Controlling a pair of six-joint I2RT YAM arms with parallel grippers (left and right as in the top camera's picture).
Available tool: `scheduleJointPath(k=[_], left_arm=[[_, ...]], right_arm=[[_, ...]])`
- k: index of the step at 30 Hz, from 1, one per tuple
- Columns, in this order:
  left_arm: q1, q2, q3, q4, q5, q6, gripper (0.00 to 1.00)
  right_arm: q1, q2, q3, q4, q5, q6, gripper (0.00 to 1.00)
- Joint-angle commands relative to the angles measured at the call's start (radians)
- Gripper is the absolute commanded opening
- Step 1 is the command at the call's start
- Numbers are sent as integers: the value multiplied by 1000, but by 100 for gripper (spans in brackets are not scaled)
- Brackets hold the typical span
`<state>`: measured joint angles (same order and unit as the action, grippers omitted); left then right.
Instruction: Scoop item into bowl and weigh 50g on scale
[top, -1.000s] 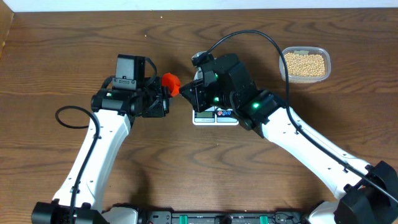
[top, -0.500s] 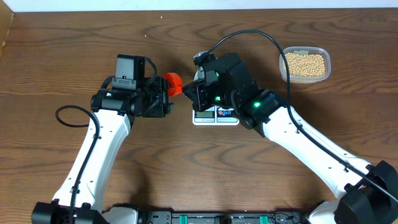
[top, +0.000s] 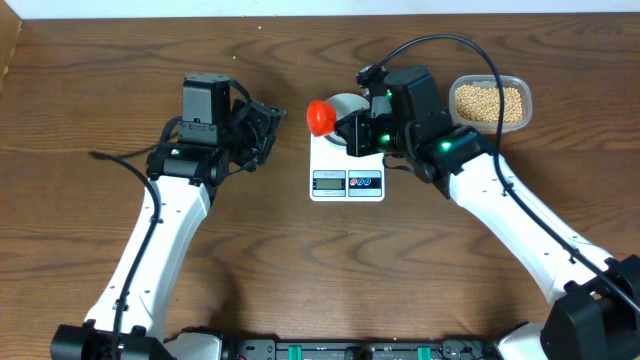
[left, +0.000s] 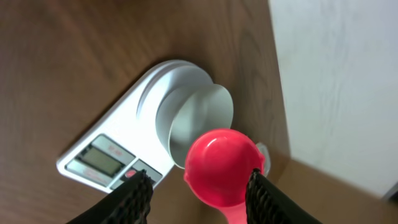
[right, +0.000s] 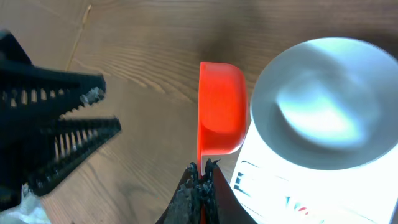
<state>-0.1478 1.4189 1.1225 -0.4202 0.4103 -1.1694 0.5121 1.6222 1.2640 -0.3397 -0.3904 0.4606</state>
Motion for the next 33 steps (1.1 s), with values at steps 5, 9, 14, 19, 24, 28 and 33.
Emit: scheduleJointPath(k=[5,9,14,19,24,28,33], left_arm=[[0,-11,7,49,-2,428,50],[0,-11,7,64,19,542,50],[0,-11,7,118,130,660,49],[0,-11,7,166,216,687,49],[0,-11,7,206,302,706,49],[-8,-7,7,177,312,705,49],[-73,6,7,115,289,784,49]], right_arm=[[-58,-52,15,-5,-40,-122,1],[-92,-83,16,-16,-42,-163,1],[-122,-85,16,-35,-66,-167,1],[-156,-85,16,-39,-114,-173,1],[-202,-91,16,-43,-170,-182,1],[-243,-108,16,-70,-169,-202,1],[-316,-153,16,-112,-165,-236,1]])
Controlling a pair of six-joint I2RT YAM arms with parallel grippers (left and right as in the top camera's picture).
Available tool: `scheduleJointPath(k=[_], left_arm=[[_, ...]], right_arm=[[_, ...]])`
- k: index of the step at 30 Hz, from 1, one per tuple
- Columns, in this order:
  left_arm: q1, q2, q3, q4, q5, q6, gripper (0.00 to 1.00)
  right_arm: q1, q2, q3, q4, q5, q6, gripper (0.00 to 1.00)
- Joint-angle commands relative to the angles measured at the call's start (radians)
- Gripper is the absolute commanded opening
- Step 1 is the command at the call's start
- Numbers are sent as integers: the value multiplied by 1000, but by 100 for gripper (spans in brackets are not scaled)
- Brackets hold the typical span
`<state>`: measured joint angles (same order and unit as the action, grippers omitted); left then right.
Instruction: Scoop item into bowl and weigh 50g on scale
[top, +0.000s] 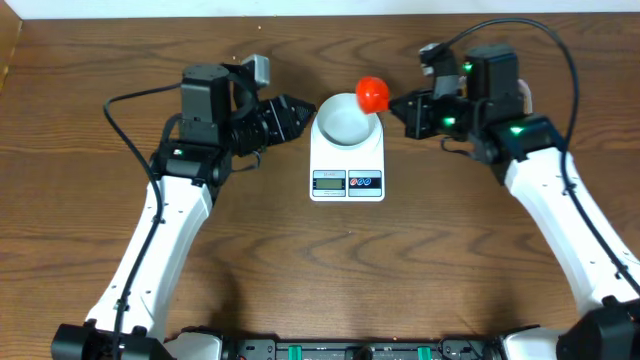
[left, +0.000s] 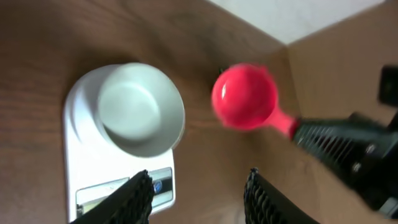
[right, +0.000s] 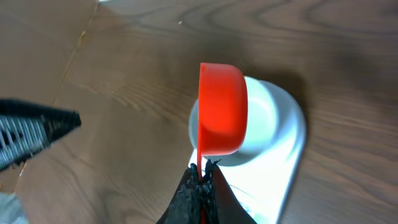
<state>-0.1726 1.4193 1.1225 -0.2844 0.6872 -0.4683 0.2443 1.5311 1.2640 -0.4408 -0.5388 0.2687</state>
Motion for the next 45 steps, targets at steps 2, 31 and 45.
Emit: scheduleJointPath(k=[2,31,45], left_arm=[[-89,10,7,-49,-48,94,50],[-450,378,7,-84,-262,323,78],[-450,420,7,17,-386,354,78]], right_arm=[[-84,-86,16,-26,-17,-50,1],[-272,-153,16,-167,-10,-128,1],[-272,-153,16,-171,-1,-128,1]])
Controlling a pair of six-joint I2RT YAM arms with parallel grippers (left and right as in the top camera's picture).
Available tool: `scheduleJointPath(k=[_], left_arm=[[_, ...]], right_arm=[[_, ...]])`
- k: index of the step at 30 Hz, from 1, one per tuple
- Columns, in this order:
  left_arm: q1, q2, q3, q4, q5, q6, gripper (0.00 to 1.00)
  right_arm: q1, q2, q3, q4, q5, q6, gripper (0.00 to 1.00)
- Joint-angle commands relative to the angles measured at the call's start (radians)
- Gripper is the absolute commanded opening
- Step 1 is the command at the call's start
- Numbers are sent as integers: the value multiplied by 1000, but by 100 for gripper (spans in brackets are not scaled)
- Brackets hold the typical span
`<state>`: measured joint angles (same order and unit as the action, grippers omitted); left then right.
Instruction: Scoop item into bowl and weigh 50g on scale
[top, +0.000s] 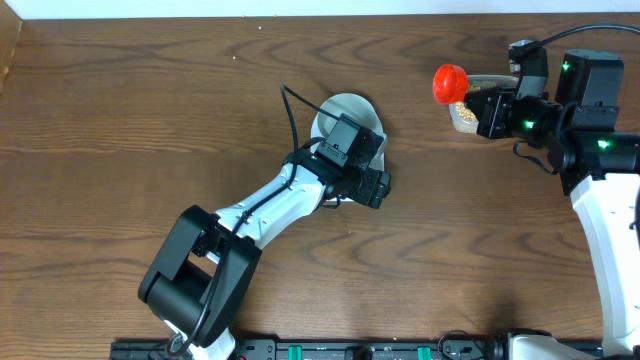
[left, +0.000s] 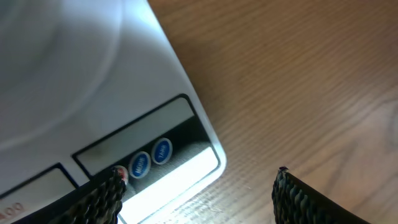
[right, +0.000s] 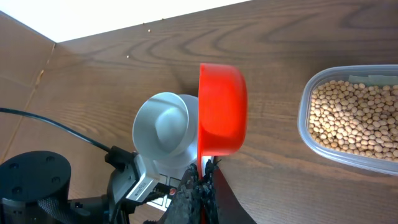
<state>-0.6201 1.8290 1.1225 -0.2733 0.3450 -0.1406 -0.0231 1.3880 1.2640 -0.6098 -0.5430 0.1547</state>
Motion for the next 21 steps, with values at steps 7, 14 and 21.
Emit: scheduleJointPath(k=[7,14,21], left_arm=[[-2,14,7,10,-44,26,78],[-6,20,6,10,-43,24,78],[-16,32,6,10,-43,24,78]], right_arm=[[-4,-10,16,-9,17,-14,1],[-4,-10,16,-15,17,-14,1],[-4,-10,16,-15,18,-14,1]])
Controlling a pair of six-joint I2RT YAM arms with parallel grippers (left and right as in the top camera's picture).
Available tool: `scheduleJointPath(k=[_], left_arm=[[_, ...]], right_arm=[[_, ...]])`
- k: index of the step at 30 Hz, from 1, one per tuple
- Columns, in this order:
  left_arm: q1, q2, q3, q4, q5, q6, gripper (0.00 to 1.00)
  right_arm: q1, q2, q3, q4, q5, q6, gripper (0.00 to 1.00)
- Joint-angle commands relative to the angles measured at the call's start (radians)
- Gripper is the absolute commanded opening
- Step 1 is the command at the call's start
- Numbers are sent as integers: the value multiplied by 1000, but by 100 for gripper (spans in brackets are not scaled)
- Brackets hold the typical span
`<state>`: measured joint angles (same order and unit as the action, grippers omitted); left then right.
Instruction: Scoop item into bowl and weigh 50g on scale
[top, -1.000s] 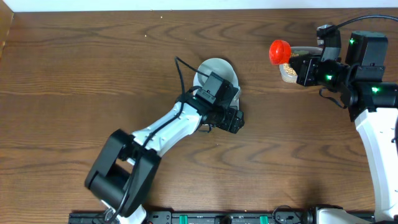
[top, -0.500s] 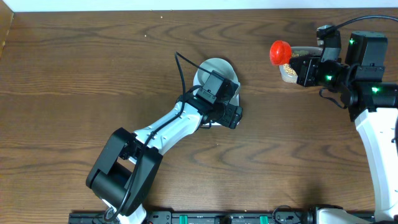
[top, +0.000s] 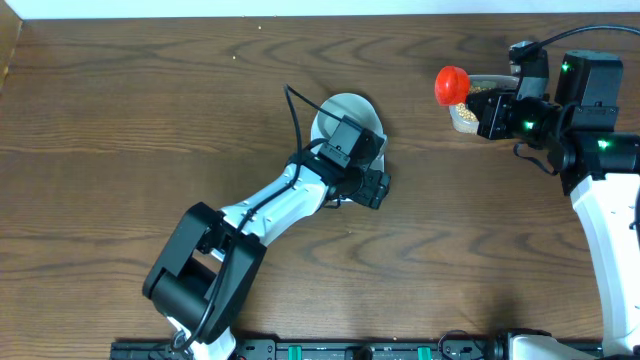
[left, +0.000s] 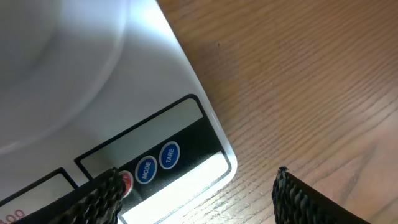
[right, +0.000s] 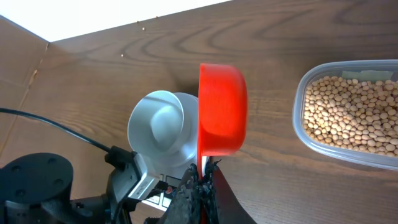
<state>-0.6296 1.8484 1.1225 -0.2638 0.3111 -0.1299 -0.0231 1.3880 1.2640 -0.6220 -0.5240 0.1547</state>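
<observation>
My left gripper (top: 371, 187) is open low over the front of the white scale (left: 93, 74). One finger (left: 102, 194) sits over the red button; the other finger (left: 301, 199) is off the scale's corner above the wood. MODE and TARE buttons (left: 169, 155) show between them. The white bowl (top: 340, 112) stands on the scale. My right gripper (right: 202, 177) is shut on the handle of the red scoop (right: 222, 109), held in the air left of the clear tub of soybeans (right: 351, 112). The scoop (top: 451, 83) looks empty.
The left arm (top: 290, 200) lies across the scale's front and hides its display in the overhead view. The bean tub (top: 468, 105) is at the far right, partly under the right arm. Bare wooden tabletop (top: 150, 100) surrounds everything.
My left gripper has shifted slightly over the scale's button panel, still open. The right gripper with the scoop has edged a little toward the bean tub.
The right gripper first held the red scoop just left of the bowl while the open left gripper was left of the scale. Then the scoop was at the bowl's right side. Later the scoop was near the bean tub and the left gripper over the scale's buttons, as now.
</observation>
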Motion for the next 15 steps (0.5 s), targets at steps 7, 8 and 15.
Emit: scheduleJointPath(k=[7,8,15], left_arm=[[-7,23,5,0,-10,13,78],[-7,23,5,-3,-10,12,78],[-8,45,5,-5,-10,-3,78]], right_arm=[[-4,-10,16,-3,-2,-14,1],[-4,-10,15,-3,-2,-14,1],[-4,-10,16,-9,2,-15,1]])
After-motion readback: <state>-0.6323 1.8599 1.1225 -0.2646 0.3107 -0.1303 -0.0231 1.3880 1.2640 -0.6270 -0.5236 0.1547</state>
